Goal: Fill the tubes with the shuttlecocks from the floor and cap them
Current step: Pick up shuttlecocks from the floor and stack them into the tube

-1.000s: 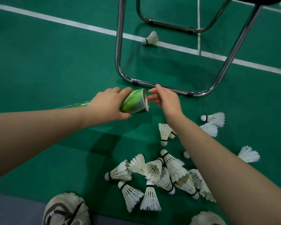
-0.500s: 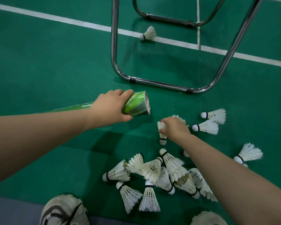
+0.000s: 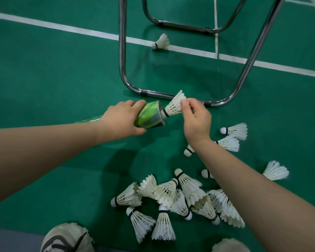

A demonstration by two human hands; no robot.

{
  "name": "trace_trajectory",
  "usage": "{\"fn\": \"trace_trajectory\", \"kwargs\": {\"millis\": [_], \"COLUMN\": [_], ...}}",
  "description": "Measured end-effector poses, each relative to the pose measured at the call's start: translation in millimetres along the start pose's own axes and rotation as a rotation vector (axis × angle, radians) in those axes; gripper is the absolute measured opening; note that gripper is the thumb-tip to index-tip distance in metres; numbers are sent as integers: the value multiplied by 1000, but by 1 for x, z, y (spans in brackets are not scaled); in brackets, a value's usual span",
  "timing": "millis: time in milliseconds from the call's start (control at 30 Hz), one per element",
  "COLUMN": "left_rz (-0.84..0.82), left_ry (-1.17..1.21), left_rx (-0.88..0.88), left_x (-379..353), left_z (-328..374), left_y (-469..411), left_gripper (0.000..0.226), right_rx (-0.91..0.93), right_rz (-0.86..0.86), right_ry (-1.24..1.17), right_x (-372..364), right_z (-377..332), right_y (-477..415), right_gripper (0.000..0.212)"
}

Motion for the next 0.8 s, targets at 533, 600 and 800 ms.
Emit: {"fn": "trace_trajectory", "kwargs": {"millis": [533, 600, 800], "left_rz": [-3, -10, -61], "left_ry": [-12, -23, -54], "left_rx": [-52, -64, -123], "left_x": [4, 4, -5], "left_z": [5, 4, 3], "left_y": [8, 13, 27], "left_gripper": [78, 78, 79], "right_rx": [-259, -301, -411], "right_rz": [-660, -755, -1006], "right_ry": [-145, -162, -253], "right_x": [-33, -33, -54], "right_z": [-23, -24, -21], "right_y": [13, 15, 36], "right_gripper": [35, 37, 34]}}
Point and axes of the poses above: each hand's wrist, its own y-axis away from the middle knuckle, its own x-axis out of the back of the hand, z = x × y, the point moved 3 cm from there along -y, towards the middle knuckle, and after that the axes turned 6 degrees about y, right-handed, at the moved point
